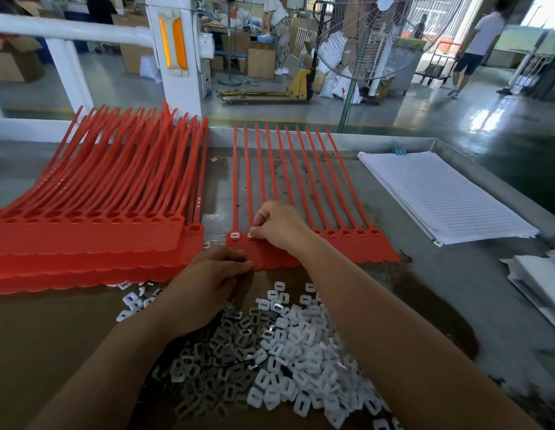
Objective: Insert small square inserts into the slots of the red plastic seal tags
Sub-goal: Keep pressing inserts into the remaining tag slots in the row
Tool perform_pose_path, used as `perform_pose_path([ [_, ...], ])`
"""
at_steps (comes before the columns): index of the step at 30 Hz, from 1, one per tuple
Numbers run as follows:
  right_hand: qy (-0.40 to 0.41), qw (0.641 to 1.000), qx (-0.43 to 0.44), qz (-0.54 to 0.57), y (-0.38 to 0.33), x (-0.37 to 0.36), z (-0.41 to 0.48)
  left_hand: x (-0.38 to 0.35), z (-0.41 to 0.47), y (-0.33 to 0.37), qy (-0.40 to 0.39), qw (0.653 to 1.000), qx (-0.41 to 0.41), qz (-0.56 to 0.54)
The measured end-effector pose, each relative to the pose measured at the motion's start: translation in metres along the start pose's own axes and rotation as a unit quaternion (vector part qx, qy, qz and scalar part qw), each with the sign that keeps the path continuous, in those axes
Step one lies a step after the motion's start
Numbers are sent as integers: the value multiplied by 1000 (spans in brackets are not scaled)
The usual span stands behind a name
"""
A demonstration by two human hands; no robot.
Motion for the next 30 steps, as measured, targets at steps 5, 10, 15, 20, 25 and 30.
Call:
perform_pose_path([
  [5,-36,997,29,55,6,14,-15,0,0,0,-3,1000,6,-5],
  [10,-27,996,86,20,12,28,-43,1,0,0,-3,1000,10,-9],
  [15,-87,988,120,-42,14,30,-75,0,1,0,-6,1000,25,-6],
  [20,-77,977,149,-132,14,24,-86,1,0,1,-2,999,31,-15],
  [25,-72,975,145,-152,17,20,-86,1,0,2,0,999,34,-17],
  [30,-47,974,155,-160,18,15,-86,0,0,0,-2,999,33,-13],
])
Point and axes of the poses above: each hand's wrist, its own z-axis towards the middle knuckle, its own x-axis out of the back of the hand, y = z × x, the point moved 2 cm from there along z, towards the middle knuckle, and after that the axes turned 6 degrees about -x, right-handed, at the moved point
